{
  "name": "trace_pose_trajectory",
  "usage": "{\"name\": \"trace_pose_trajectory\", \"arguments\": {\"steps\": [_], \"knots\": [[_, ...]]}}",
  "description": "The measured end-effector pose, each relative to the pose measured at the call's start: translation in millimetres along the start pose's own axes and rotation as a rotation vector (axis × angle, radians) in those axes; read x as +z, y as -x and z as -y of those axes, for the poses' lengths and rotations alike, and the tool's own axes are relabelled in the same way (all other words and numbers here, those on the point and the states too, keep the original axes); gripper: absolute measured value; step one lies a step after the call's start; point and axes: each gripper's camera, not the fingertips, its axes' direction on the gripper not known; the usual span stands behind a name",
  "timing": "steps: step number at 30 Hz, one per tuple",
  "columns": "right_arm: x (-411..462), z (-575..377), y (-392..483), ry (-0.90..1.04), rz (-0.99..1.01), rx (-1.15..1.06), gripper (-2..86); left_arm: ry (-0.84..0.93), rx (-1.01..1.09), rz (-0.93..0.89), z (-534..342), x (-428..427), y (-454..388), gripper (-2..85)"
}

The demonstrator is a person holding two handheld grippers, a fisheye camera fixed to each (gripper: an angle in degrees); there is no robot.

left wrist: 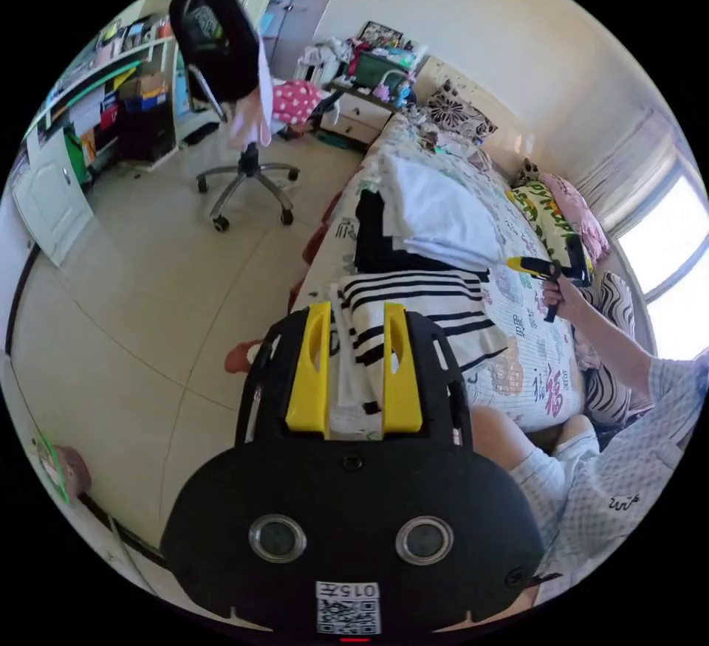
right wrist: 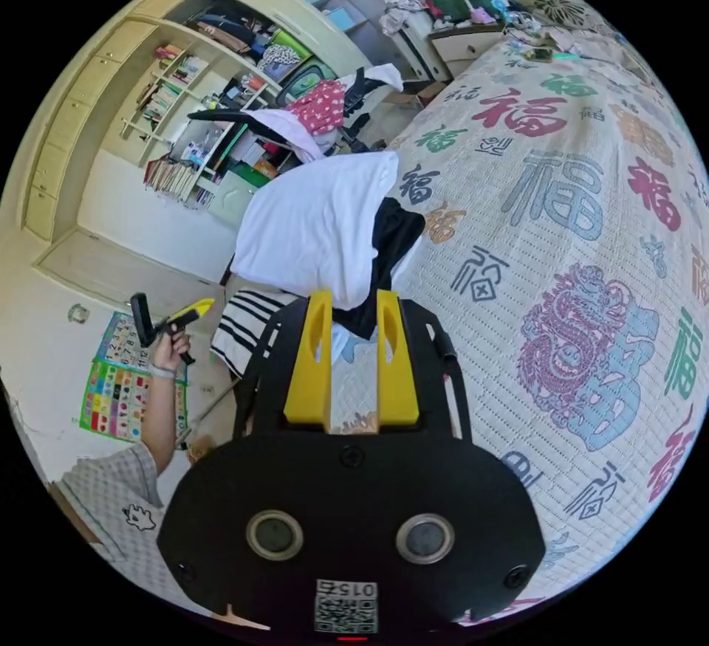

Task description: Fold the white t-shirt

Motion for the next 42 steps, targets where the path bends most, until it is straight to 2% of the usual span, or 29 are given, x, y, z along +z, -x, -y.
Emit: {"name": "trace_pose_trajectory", "arguments": {"steps": [4, 9, 17, 21, 26, 29, 32, 35, 39, 42], "knots": [[15.3, 22.7, 31.1, 0.083, 0.042, 0.047, 1.1, -0.025, 0.087, -0.105, -9.3, 3.8, -64.4, 12.7], [-12.8, 43.1, 94.9, 0.104, -0.010, 0.020, -0.6, -0.017, 0.136, -0.127, -19.3, 13.6, -128.5, 13.3], [-141.6, 51.5, 255.7, -0.055, -0.049, -0.143, -1.0, -0.092, 0.133, -0.024, -45.7, -3.5, -219.3, 14.7], [-198.0, 31.2, 303.8, -0.104, -0.067, -0.186, -0.9, -0.152, 0.153, 0.069, -75.3, -18.6, -275.5, 16.2], [-285.6, -16.5, 339.2, -0.186, -0.043, -0.207, -0.9, -0.177, 0.183, 0.101, -119.6, -14.4, -345.8, 17.7], [-340.2, -51.6, 350.3, -0.229, -0.014, -0.232, -0.8, -0.140, 0.230, 0.051, -155.0, 6.4, -404.0, 19.3], [-395.5, -95.2, 356.6, -0.258, 0.003, -0.263, -0.8, -0.133, 0.255, 0.087, -197.1, 36.0, -467.2, 21.5], [-458.4, -144.1, 352.7, -0.357, 0.002, -0.251, -0.6, -0.005, 0.281, -0.090, -240.0, 84.7, -534.4, 23.6], [-537.1, -203.6, 342.0, -0.464, 0.094, -0.217, -0.5, -0.040, 0.382, 0.081, -296.0, 140.3, -633.3, 22.2], [-597.1, -257.8, 339.9, -0.526, 0.083, -0.225, -0.4, -0.128, 0.401, 0.156, -316.0, 169.2, -670.0, 12.9]]}}
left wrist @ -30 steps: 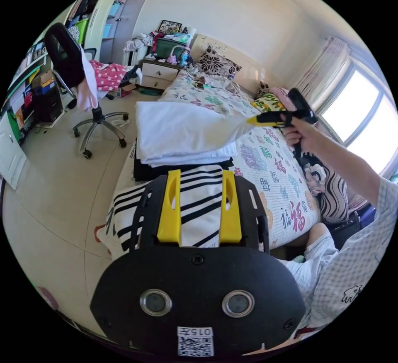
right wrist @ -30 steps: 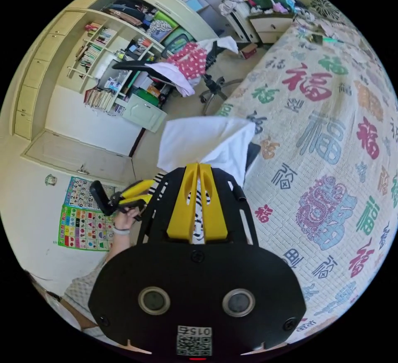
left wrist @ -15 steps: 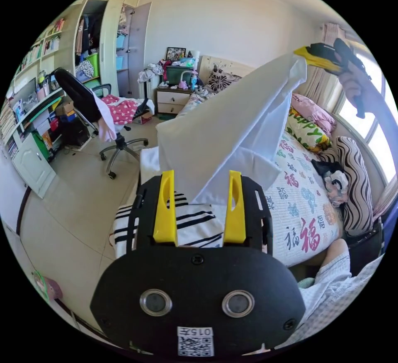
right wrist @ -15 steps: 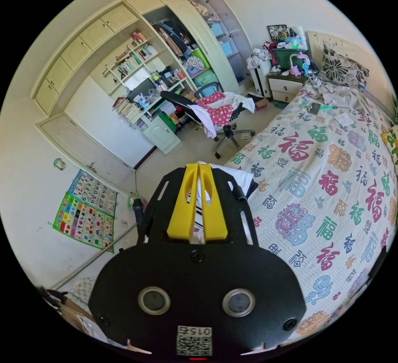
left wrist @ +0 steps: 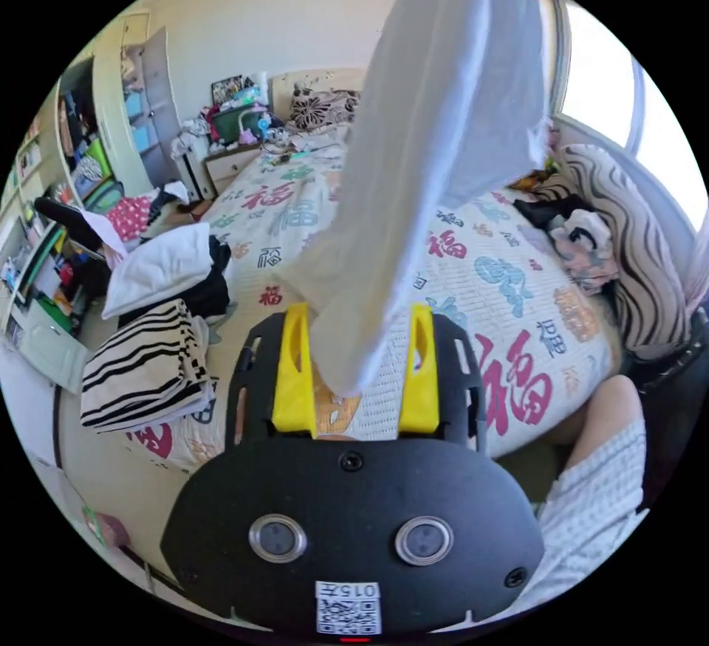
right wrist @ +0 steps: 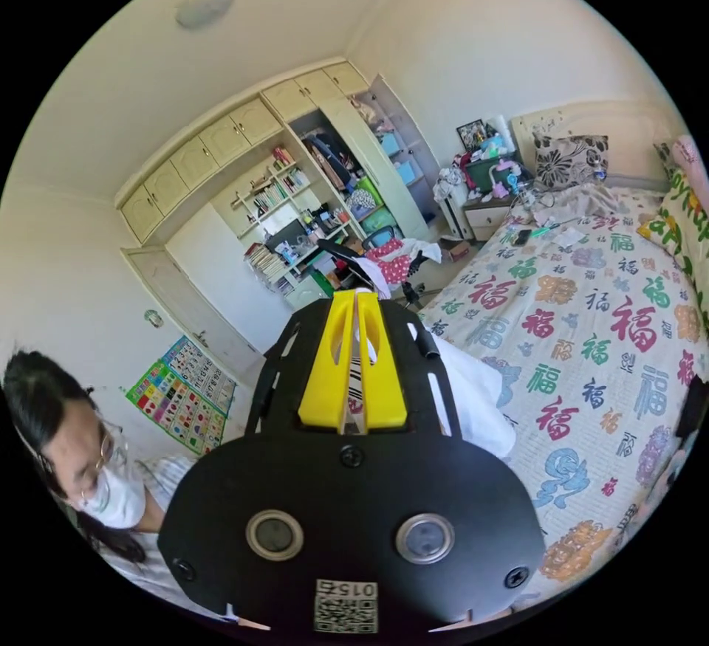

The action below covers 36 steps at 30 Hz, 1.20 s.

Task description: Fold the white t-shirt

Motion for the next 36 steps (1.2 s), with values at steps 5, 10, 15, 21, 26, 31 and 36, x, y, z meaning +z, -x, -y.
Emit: {"name": "trace_pose_trajectory", "arguments": {"steps": [5, 10, 15, 21, 26, 31, 36], "knots": [[-139.3, -46.0, 8.9, -0.114, -0.040, 0.015, -0.4, -0.082, 0.044, -0.185, -7.1, -3.4, -36.2, 0.8], [-254.3, -106.9, 13.5, -0.233, -0.139, 0.071, -0.4, -0.159, 0.206, -0.274, -4.5, -51.4, -56.8, -0.1], [-329.6, -168.6, 16.0, -0.326, -0.178, 0.195, -0.4, -0.148, 0.400, -0.304, 3.8, -79.6, -85.8, -0.2], [-368.3, -193.2, -4.1, -0.366, -0.252, 0.303, -0.2, -0.045, 0.508, -0.276, 16.0, -28.4, -132.0, 0.0], [-348.7, -183.5, -99.8, -0.348, -0.412, 0.493, 0.6, 0.114, 0.546, -0.205, 37.5, 108.1, -170.5, 0.7], [-300.7, -192.2, -208.4, -0.098, -0.637, 0.795, 5.9, 0.392, 0.369, -0.079, 40.2, 288.7, -185.8, 3.2], [-257.5, -207.3, -184.8, 0.217, -0.385, 0.452, 6.6, 0.360, 0.474, -0.300, -5.8, 289.5, -194.9, 5.2]]}}
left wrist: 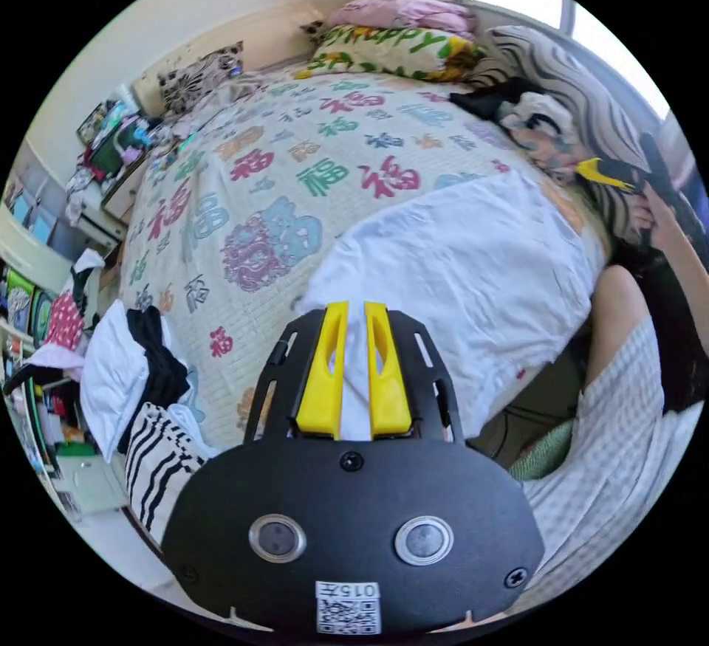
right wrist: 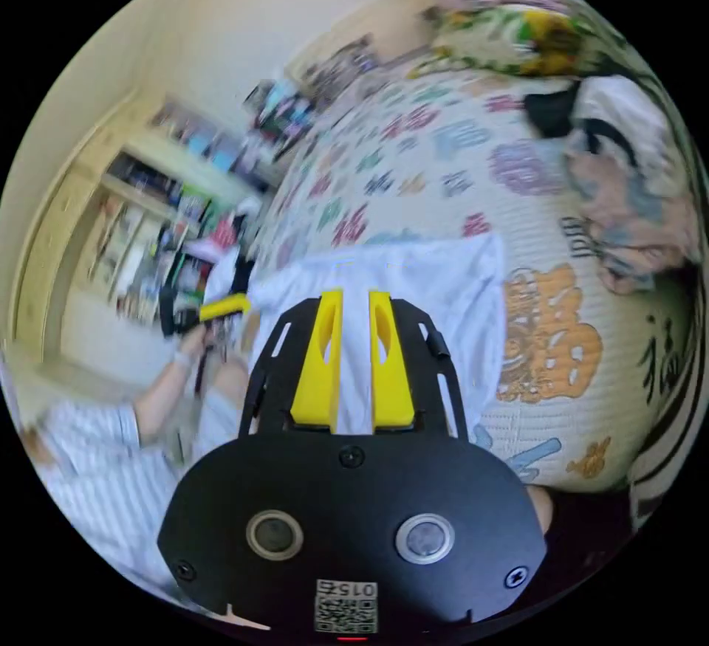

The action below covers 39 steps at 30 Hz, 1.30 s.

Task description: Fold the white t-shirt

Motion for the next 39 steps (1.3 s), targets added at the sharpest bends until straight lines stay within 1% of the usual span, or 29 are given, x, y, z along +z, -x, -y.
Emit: {"name": "trace_pose_trajectory", "arguments": {"steps": [1, 2, 3, 4, 5, 9, 11, 13, 17, 21, 24, 26, 27, 28, 29, 30, 31, 32, 33, 34, 35, 36, 37, 38, 39], "knots": [[15.8, -11.2, 13.2, 0.131, 0.001, -0.107, 6.8, 0.006, 0.042, -0.091, -11.2, 7.7, -7.6, 5.5], [31.8, -24.2, 26.3, 0.234, -0.017, -0.204, 6.9, 0.011, 0.060, -0.131, -16.3, 12.5, -11.2, 5.6], [40.3, -30.5, 32.2, 0.285, -0.033, -0.247, 7.0, 0.042, 0.089, -0.185, -24.4, 24.6, -17.6, 6.1], [57.7, -41.7, 42.2, 0.378, -0.074, -0.310, 7.2, 0.092, 0.113, -0.214, -29.6, 39.8, -22.8, 6.7], [74.8, -50.9, 49.7, 0.460, -0.109, -0.367, 7.7, 0.119, 0.131, -0.221, -31.2, 48.1, -25.3, 6.9], [115.5, -66.9, 55.4, 0.616, -0.271, -0.466, 8.0, 0.251, 0.168, -0.203, -28.4, 108.2, -25.1, 7.6], [126.7, -70.4, 52.5, 0.678, -0.359, -0.480, 4.6, 0.283, 0.171, -0.169, -23.4, 129.0, -18.6, 6.9], [122.2, -66.9, 49.8, 0.675, -0.376, -0.472, 0.7, 0.298, 0.166, -0.189, -15.4, 140.7, -1.6, 4.5], [86.9, -47.4, 36.5, 0.622, -0.280, -0.371, -0.8, 0.272, 0.146, -0.270, -4.7, 136.7, 32.1, 1.9], [32.6, -10.3, 30.6, 0.512, -0.198, -0.327, -1.0, 0.197, 0.171, -0.400, 25.5, 113.7, 85.1, 1.1], [-9.6, 43.5, 24.8, 0.422, -0.220, -0.359, -1.0, 0.094, 0.216, -0.489, 77.1, 96.3, 142.4, 1.2], [-37.1, 108.8, 21.2, 0.310, -0.327, -0.414, -0.8, 0.004, 0.207, -0.420, 125.2, 85.3, 186.7, 1.4], [-42.8, 128.5, 20.6, 0.266, -0.365, -0.422, -0.8, -0.069, 0.173, -0.308, 164.3, 78.5, 217.5, 1.6], [-54.3, 171.3, 17.6, 0.142, -0.429, -0.400, -0.6, -0.158, 0.096, -0.183, 203.6, 71.2, 247.3, 2.1], [-64.2, 210.1, 11.4, 0.009, -0.488, -0.333, -0.3, -0.223, 0.056, -0.134, 220.1, 66.5, 260.6, 2.3], [-69.1, 225.8, 6.8, -0.059, -0.506, -0.283, 0.1, -0.352, -0.047, -0.030, 242.2, 57.9, 283.5, 3.1], [-79.4, 247.5, -6.5, -0.151, -0.485, -0.131, 0.8, -0.433, -0.147, 0.037, 249.1, 54.2, 300.0, 4.4], [-87.6, 254.6, -17.8, -0.167, -0.363, -0.067, 2.9, -0.464, -0.181, 0.037, 248.0, 53.7, 306.2, 5.3], [-91.0, 252.7, -21.8, -0.173, -0.289, -0.079, 4.0, -0.504, -0.189, -0.009, 239.0, 55.3, 313.4, 6.4], [-95.9, 241.1, -30.0, -0.171, -0.195, -0.104, 4.5, -0.505, -0.154, -0.041, 221.8, 61.8, 314.7, 7.0], [-97.6, 221.3, -39.9, -0.137, -0.183, -0.126, 4.8, -0.486, -0.147, -0.034, 210.6, 67.3, 314.6, 7.1], [-97.3, 209.4, -45.9, -0.113, -0.198, -0.137, 4.9, -0.421, -0.141, -0.001, 184.3, 81.8, 314.0, 7.3], [-95.3, 182.3, -60.9, -0.051, -0.257, -0.143, 5.1, -0.336, -0.150, 0.019, 153.5, 99.5, 315.2, 7.4], [-92.7, 152.3, -79.8, 0.018, -0.329, -0.120, 5.3, -0.289, -0.162, 0.017, 136.8, 109.0, 316.9, 7.5], [-91.4, 136.8, -90.3, 0.054, -0.358, -0.097, 5.5, -0.186, -0.206, -0.014, 102.1, 128.0, 322.4, 7.8]]}}
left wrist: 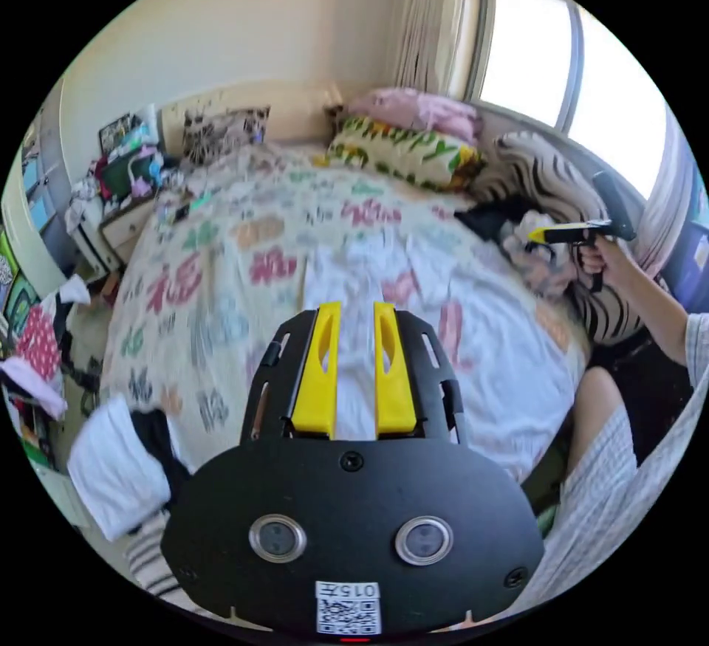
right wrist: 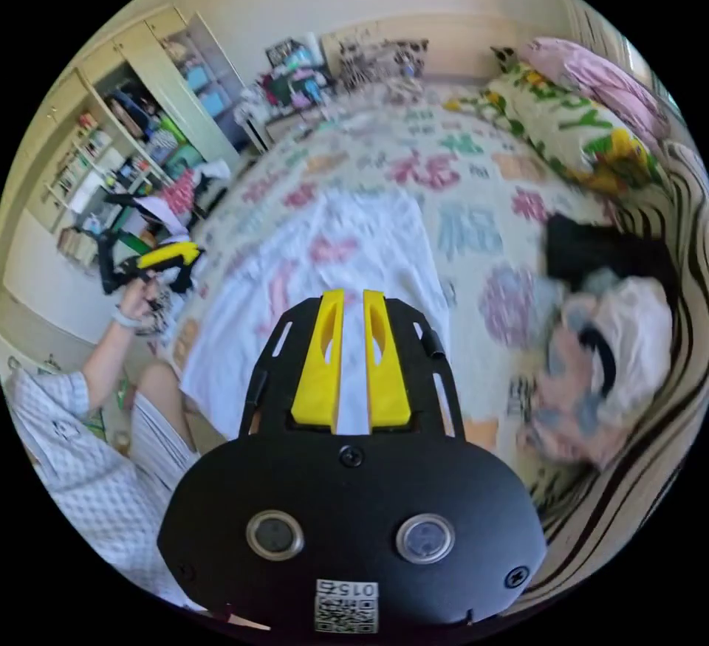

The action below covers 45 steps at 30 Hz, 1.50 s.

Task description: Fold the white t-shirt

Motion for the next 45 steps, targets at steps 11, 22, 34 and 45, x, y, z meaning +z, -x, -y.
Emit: {"name": "trace_pose_trajectory", "arguments": {"steps": [11, 22, 34, 45], "knots": [[40.1, -141.0, -80.3, 0.379, 0.219, 0.366, 9.5, 0.527, -0.392, -0.258, -144.9, 53.0, 78.9, 10.8], [-7.1, -138.0, -101.1, 0.312, 0.211, 0.379, -0.7, 0.502, -0.262, -0.245, -128.1, 11.6, 108.9, -0.1], [-26.5, -120.9, -82.5, 0.392, -0.052, 0.253, 5.1, 0.678, -0.184, -0.065, -133.8, 7.6, 121.7, 6.1], [-13.9, 79.2, -53.4, 0.113, -0.161, -0.135, 8.1, 0.286, 0.117, 0.036, 77.0, 33.2, 121.8, 11.0]]}}
